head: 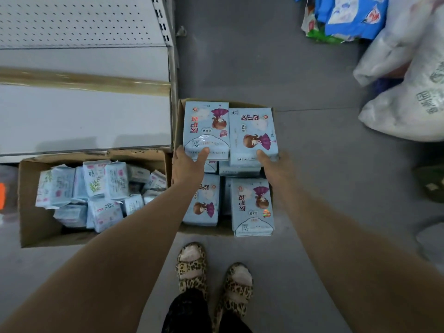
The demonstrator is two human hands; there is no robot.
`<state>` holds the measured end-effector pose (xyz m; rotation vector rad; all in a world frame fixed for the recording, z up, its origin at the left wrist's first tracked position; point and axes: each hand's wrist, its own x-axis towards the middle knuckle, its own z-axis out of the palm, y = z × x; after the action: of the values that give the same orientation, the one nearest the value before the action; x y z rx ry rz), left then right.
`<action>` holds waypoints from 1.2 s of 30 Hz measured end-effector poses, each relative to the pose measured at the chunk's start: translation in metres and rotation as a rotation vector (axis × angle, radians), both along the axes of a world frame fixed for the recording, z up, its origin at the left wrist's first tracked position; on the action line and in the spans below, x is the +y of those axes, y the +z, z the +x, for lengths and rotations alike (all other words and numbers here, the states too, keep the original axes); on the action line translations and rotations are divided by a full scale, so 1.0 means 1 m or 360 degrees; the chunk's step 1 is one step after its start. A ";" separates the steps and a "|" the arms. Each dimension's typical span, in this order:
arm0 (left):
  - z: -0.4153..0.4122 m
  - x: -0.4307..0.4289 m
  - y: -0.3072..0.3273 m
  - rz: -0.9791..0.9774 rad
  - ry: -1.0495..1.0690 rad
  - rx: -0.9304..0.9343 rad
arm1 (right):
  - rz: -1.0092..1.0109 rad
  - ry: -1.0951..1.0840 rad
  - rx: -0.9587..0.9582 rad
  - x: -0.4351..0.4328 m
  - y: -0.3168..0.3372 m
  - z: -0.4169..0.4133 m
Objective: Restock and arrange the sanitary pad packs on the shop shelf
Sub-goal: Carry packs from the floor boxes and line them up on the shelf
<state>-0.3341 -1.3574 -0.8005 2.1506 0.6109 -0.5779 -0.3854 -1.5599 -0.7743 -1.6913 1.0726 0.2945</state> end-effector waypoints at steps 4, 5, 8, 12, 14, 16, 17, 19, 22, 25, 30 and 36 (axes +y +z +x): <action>0.006 0.000 0.002 -0.0192 0.0319 0.0143 | 0.0116 -0.0103 -0.0018 0.000 -0.004 -0.003; 0.008 0.001 0.000 -0.0225 0.0358 0.0157 | 0.0134 -0.0110 -0.0028 0.001 -0.004 -0.003; 0.013 0.008 -0.008 -0.0347 0.0454 0.0146 | 0.0172 -0.0181 -0.0041 0.007 -0.009 0.000; 0.020 0.018 -0.016 -0.0489 0.0592 0.0200 | 0.0226 -0.0322 0.0025 0.015 -0.019 0.001; 0.022 0.020 -0.020 -0.0507 0.0663 0.0213 | 0.0199 -0.0390 0.0117 0.018 -0.022 0.000; 0.024 0.019 -0.021 -0.0482 0.0698 0.0232 | 0.0181 -0.0425 0.0162 0.019 -0.026 0.002; 0.024 0.019 -0.024 -0.0467 0.0707 0.0235 | 0.0171 -0.0423 0.0170 0.018 -0.028 0.003; 0.024 0.017 -0.026 -0.0477 0.0720 0.0251 | 0.0150 -0.0400 0.0159 0.017 -0.030 0.006; 0.022 0.016 -0.026 -0.0585 0.0776 0.0277 | 0.0136 -0.0369 0.0133 0.017 -0.033 0.004; 0.026 0.010 -0.021 -0.0611 0.0927 0.0291 | 0.0193 -0.0288 0.0135 0.012 -0.034 0.001; 0.030 0.010 -0.004 -0.0746 0.1091 0.0416 | 0.0479 -0.0412 0.0138 0.003 -0.020 0.003; -0.003 0.018 0.021 -0.0946 0.1085 0.0476 | 0.0694 -0.0450 0.0264 0.001 0.020 -0.024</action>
<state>-0.3372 -1.3395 -0.7791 1.2054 1.1097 -0.5981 -0.4093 -1.5589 -0.7546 -1.1281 1.2490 0.4547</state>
